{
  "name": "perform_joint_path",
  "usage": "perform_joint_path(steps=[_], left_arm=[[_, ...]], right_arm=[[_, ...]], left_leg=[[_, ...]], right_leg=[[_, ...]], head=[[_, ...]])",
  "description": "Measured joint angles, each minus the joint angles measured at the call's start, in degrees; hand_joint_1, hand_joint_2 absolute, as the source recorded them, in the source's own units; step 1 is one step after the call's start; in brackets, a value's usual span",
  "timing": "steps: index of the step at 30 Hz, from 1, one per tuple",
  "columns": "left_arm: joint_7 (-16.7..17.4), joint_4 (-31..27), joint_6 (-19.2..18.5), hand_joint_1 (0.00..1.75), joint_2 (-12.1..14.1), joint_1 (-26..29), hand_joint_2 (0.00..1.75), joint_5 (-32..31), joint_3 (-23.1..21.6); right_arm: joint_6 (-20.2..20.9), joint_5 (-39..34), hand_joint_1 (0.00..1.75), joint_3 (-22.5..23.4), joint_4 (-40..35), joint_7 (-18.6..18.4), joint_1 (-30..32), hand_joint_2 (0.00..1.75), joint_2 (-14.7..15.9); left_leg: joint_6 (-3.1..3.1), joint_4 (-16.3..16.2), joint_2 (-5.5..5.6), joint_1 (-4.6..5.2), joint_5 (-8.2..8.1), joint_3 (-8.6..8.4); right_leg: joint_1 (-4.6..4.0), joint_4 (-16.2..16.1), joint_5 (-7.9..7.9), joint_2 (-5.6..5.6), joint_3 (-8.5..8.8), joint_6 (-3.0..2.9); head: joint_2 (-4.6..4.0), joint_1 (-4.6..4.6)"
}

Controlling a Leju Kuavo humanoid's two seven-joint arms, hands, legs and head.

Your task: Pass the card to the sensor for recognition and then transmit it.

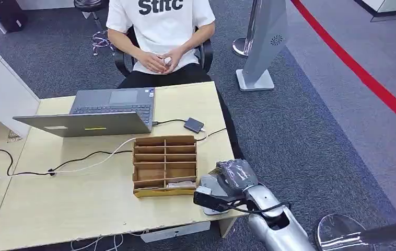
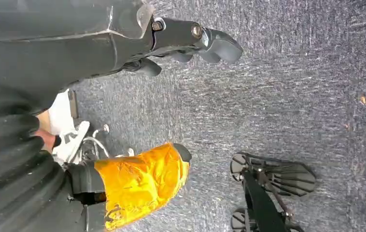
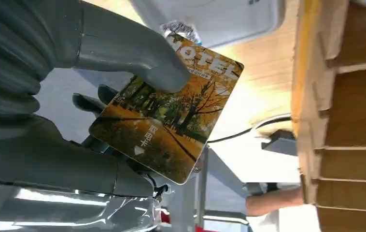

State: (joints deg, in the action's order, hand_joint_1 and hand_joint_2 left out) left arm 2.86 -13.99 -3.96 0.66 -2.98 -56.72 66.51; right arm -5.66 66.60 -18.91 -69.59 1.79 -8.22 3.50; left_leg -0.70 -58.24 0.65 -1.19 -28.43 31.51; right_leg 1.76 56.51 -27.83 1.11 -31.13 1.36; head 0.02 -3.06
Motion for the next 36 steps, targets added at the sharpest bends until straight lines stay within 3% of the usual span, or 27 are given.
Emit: perform_joint_path(steps=[5, 9, 14, 17, 21, 28, 35, 36], left_arm=[[0.0, 0.0, 0.66, 0.0, -0.07, -0.01, 1.75, -0.57, 0.09], [-0.02, 0.0, 0.87, 0.0, -0.13, -0.13, 1.75, -1.31, 0.13], [-0.44, 0.0, 0.33, 0.0, 0.04, -0.7, 1.75, -4.02, 0.09], [-0.94, 0.0, -0.57, 0.0, 0.64, -1.21, 1.75, -6.8, -0.77], [-1.33, 0.0, -1.05, 0.0, 1.2, -1.95, 1.75, -8.28, -2.08], [-2.73, 0.11, -2.25, 0.0, 1.51, -2.4, 1.75, -12.24, -4.33], [-2.34, 0.28, -2.67, 0.0, 1.22, -3.72, 1.75, -13.81, -5.7], [-2.32, 0.31, -2.64, 0.0, 1.18, -3.79, 1.75, -13.84, -5.73]], right_arm=[[-5.71, 3.24, 1.75, 0.11, -3.65, -0.37, 1.19, 1.75, -0.7], [-7.19, 7.15, 1.75, 0.02, -10.83, 0.13, 1.96, 1.75, -2.6], [-3.71, 7.01, 1.75, -4.42, -14.1, 1.9, -5.87, 1.75, -4.96], [-0.32, 3.82, 1.75, -8.51, -7.88, 2.6, -17.48, 1.75, -7.59], [0.24, 0.57, 1.75, -10.71, 2.91, 3.85, -29.71, 1.75, -11.49], [-1.09, -1.21, 1.75, -11.34, 17.42, 4.57, -40.5, 1.75, -15.27], [-2.07, 2.58, 1.75, -11.3, 33.91, 1.99, -47.44, 1.75, -19.6], [-2.12, 2.69, 1.27, -11.3, 35.17, 1.77, -47.74, 1.75, -19.87]], left_leg=[[0.0, 0.0, -0.01, 0.0, 0.0, 0.0], [0.0, 0.02, -0.02, 0.0, 0.0, 0.06], [-0.06, 0.04, -0.18, -0.01, 0.06, -0.01], [-0.19, 0.03, -0.36, -0.01, 0.24, 0.02], [-0.19, 0.03, -0.05, -0.02, 0.43, 0.02], [-0.19, 0.02, -0.05, -0.02, 0.44, 0.11], [-0.19, 0.02, -0.04, -0.03, 0.44, 0.06], [-0.2, 0.02, -0.03, -0.03, 0.44, 0.07]], right_leg=[[0.0, 0.0, 0.0, 0.01, -0.01, 0.0], [0.0, 0.05, 0.0, 0.0, -0.05, -0.01], [-0.01, 0.12, 0.04, 0.17, -0.05, -0.03], [0.0, 0.22, 0.27, 0.29, -0.23, -0.14], [-0.02, 0.25, 0.28, 0.07, -0.17, -0.14], [-0.02, 0.28, 0.28, 0.07, -0.23, -0.14], [-0.03, 0.28, 0.29, 0.08, -0.22, -0.14], [-0.03, 0.28, 0.29, 0.07, -0.22, -0.14]], head=[[0.0, 0.0], [0.0, 0.0], [0.0, -0.02], [0.0, 0.02], [0.0, 0.04], [0.0, -0.02], [0.0, 0.0], [0.0, 0.0]])
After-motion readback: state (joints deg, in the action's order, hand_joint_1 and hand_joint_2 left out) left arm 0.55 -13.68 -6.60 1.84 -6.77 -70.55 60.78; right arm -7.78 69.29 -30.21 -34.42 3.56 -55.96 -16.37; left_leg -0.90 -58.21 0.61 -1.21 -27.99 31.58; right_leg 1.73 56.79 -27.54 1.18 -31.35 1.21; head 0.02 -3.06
